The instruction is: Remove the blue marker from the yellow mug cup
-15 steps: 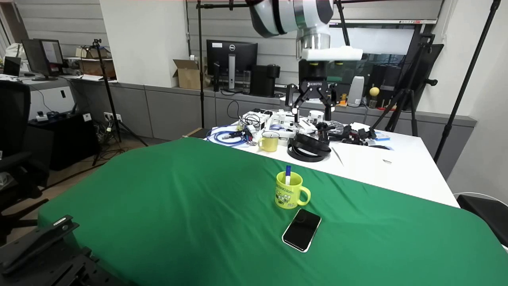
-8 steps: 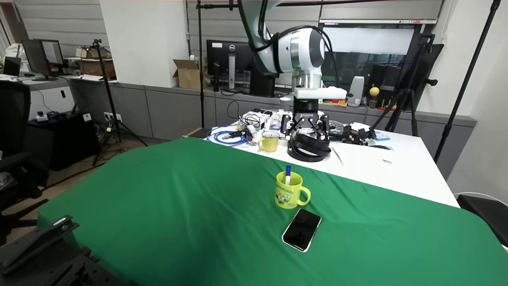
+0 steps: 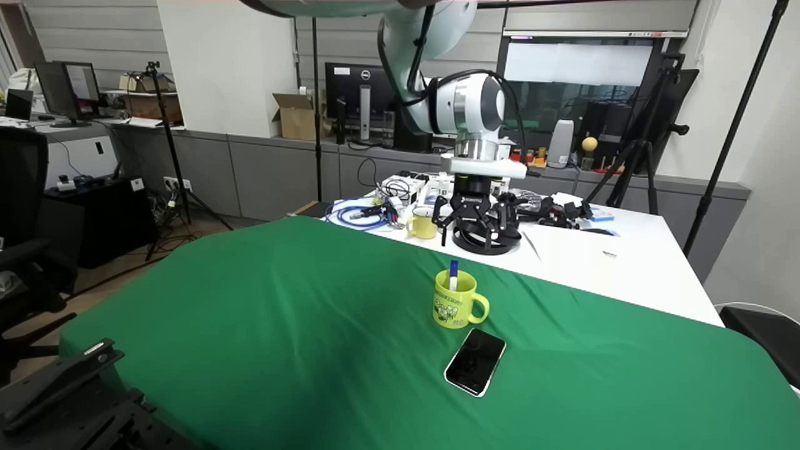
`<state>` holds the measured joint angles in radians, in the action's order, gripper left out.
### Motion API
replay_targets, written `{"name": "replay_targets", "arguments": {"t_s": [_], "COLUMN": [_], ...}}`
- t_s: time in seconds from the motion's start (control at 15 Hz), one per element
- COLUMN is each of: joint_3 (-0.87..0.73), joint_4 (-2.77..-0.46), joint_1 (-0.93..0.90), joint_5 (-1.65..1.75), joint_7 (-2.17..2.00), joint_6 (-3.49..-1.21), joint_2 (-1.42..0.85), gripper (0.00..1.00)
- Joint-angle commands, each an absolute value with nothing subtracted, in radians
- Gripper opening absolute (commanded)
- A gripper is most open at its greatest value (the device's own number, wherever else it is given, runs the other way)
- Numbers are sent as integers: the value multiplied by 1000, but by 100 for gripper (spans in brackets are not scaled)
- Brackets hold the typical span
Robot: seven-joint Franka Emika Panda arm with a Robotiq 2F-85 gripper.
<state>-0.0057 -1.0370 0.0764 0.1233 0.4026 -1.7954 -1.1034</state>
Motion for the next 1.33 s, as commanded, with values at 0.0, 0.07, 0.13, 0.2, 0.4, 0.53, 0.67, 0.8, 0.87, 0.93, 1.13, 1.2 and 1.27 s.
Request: {"name": "replay_targets", "arguments": {"t_s": [0.0,0.07,0.13,0.2,0.4,0.53,0.67,0.8,0.87,0.93,1.13,1.2,1.27], "joint_3": [0,4,7,5,2,3,3,3,2,-3,-7,-8,-7], "joint_4": [-901,-887,-872,-860,-932,-924,-919,-917,-911,-905,-894,-894,-892], "joint_1": [79,82,81,76,75,74,74,74,72,68,61,59,58], "joint_5": [106,106,108,114,116,116,116,116,117,123,134,136,137], "joint_7": [367,383,396,401,402,402,402,403,404,401,403,403,408], "joint_6": [-1714,-1711,-1703,-1684,-1725,-1722,-1717,-1716,-1709,-1703,-1682,-1681,-1680], "joint_2": [-1186,-1199,-1210,-1218,-1186,-1191,-1192,-1193,-1196,-1200,-1208,-1210,-1212], "gripper": [100,100,100,100,100,100,100,100,100,100,100,100,100]}}
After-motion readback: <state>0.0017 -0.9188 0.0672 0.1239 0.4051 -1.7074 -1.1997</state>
